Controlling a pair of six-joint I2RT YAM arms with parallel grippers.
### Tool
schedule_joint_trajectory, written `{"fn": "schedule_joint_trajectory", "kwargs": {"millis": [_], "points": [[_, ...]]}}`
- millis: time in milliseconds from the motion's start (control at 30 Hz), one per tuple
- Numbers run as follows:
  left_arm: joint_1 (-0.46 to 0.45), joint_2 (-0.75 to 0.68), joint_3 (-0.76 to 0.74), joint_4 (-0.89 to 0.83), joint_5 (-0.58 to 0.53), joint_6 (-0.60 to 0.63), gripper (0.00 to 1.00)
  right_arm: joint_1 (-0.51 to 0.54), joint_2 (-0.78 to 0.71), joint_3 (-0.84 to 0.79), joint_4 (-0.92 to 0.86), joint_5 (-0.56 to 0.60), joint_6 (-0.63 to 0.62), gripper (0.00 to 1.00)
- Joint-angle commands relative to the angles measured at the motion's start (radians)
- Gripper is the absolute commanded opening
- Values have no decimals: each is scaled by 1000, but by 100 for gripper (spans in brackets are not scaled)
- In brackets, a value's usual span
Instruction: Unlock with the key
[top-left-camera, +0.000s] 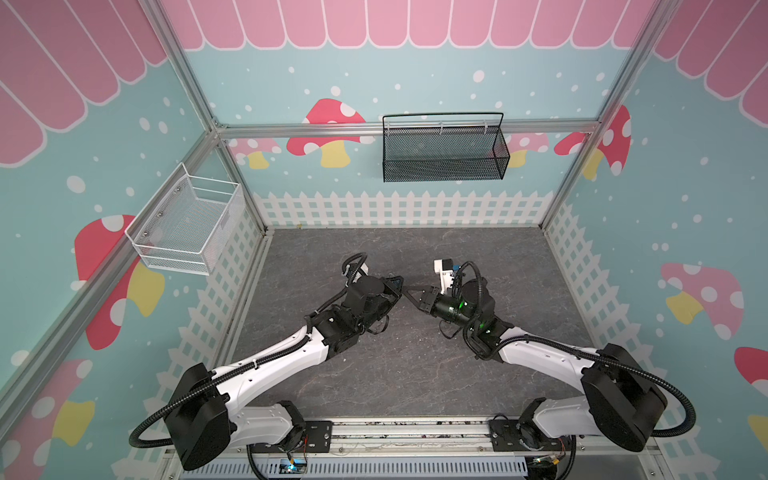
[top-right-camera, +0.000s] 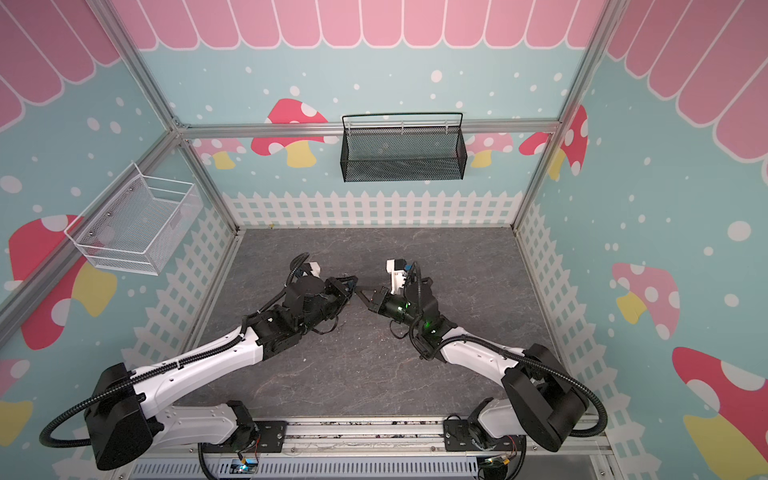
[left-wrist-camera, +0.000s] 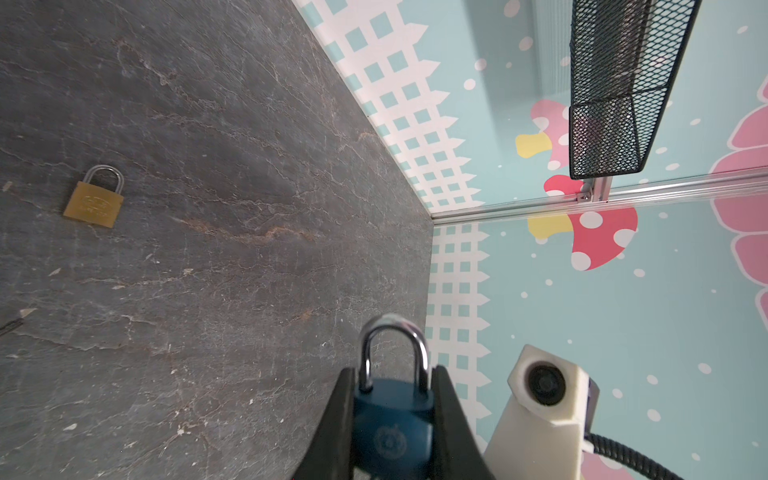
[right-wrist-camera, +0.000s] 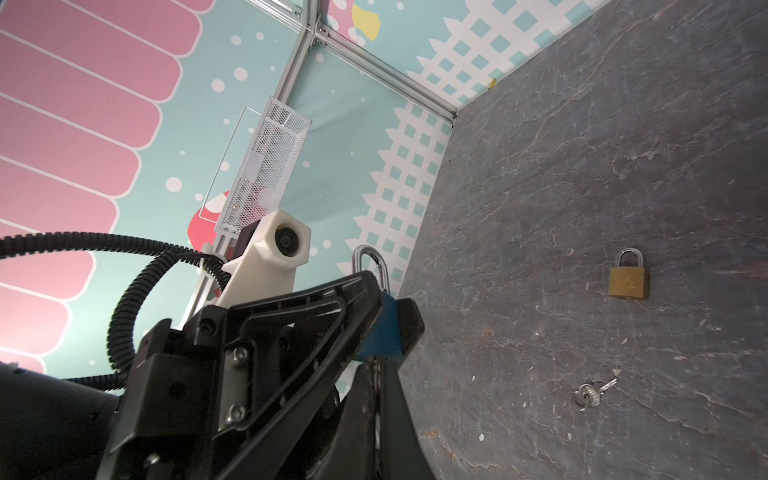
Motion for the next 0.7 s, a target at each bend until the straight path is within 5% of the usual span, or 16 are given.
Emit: {"fn": "schedule_joint_trajectory", "kwargs": {"millis": [0, 67, 300, 500, 667], "points": [[-15, -5, 8, 68, 43, 19, 0, 24, -27, 15, -7, -61, -48, 0], [-11, 2, 17, 56, 34, 70, 0, 23, -52, 19, -80, -25, -103, 1], [23, -4, 34, -60, 40, 491, 0, 6, -203, 76, -449, 122, -411, 45], [20, -61, -100, 85, 33, 884, 0, -95, -252, 131, -640, 23, -582, 52], [0, -72, -219, 341, 144, 1187, 0, -99, -188, 293, -866, 6, -779, 58]]}}
